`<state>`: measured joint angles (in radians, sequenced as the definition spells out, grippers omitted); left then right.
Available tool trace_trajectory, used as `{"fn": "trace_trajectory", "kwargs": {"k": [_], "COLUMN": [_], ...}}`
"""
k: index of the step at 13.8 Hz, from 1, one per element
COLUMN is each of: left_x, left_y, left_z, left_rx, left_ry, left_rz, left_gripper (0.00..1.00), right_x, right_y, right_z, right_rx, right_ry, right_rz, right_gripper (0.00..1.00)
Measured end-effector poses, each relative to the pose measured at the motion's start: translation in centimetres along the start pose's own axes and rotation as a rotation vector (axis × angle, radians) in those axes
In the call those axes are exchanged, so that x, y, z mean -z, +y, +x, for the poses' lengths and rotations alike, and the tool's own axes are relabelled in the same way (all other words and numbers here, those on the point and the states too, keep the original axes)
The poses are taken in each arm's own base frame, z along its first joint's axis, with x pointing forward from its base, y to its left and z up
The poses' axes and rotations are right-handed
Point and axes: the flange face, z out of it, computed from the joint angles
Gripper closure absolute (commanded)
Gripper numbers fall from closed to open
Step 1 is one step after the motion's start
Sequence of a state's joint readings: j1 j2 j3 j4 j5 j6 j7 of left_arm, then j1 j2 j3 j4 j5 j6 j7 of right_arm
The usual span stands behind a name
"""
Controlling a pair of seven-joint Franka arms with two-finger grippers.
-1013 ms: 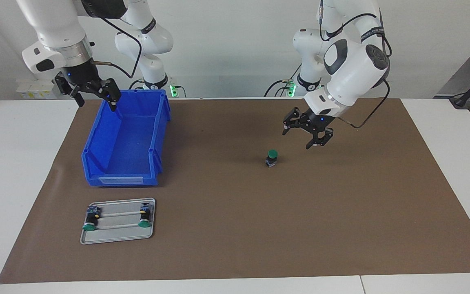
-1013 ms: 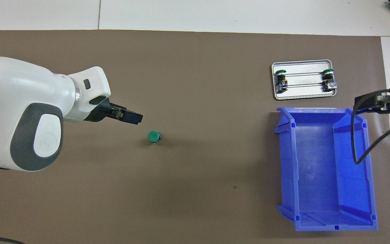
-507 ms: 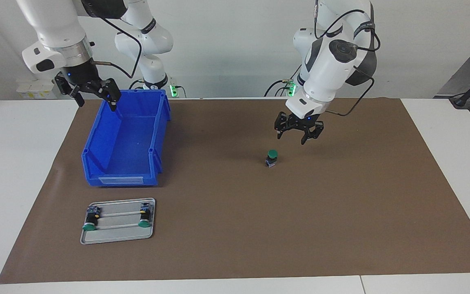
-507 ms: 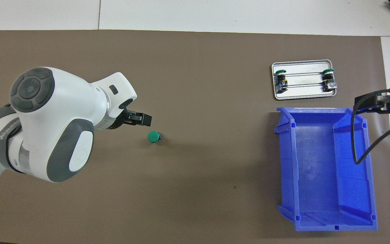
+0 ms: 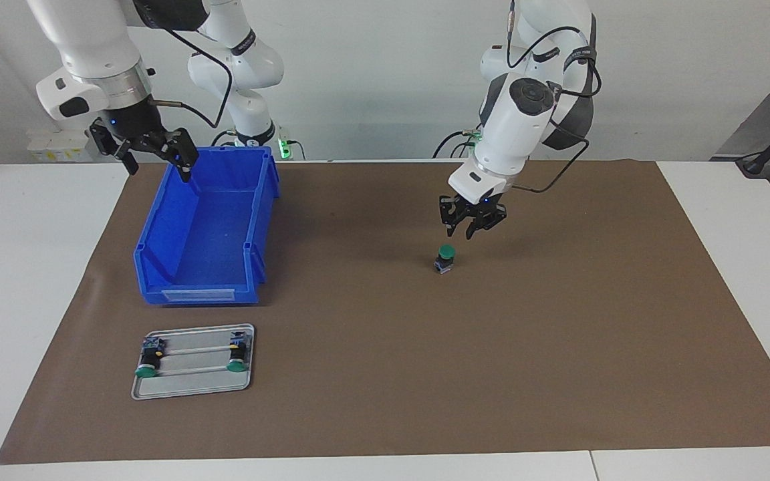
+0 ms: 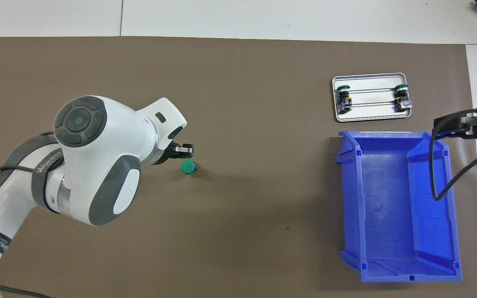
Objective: Place and press button with both arms
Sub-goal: 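Lower the left gripper down over the green button top, then press down on the green button top with the left gripper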
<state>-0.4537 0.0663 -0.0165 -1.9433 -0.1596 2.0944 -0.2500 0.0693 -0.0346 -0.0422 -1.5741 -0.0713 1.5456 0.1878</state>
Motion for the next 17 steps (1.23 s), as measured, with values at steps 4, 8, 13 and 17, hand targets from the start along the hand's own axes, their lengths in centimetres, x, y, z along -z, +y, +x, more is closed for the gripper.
{"fn": "trace_trajectory", "kwargs": {"k": [4, 8, 13, 17], "left_x": [-2.7, -5.0, -6.0, -6.6], "left_y": [-0.1, -0.4, -0.4, -0.6], "left_z": [-0.8, -1.6, -2.1, -2.0], "left_rx": [-0.002, -0.003, -0.006, -0.004], "left_ry": [0.024, 0.053, 0.057, 0.074], "left_rz": [0.0, -0.001, 0.0, -0.002], "left_gripper": [1.0, 1.0, 1.0, 1.0], "right_x": [0.0, 0.0, 0.0, 0.0], "right_y": [0.0, 0.0, 0.0, 0.0], "right_z": [0.0, 0.0, 0.0, 0.0], "right_rx": [0.0, 0.0, 0.0, 0.0], "right_ry": [0.0, 0.0, 0.0, 0.0], "right_rz": [0.0, 0.0, 0.0, 0.0], "right_gripper": [0.0, 0.0, 0.0, 0.0]}}
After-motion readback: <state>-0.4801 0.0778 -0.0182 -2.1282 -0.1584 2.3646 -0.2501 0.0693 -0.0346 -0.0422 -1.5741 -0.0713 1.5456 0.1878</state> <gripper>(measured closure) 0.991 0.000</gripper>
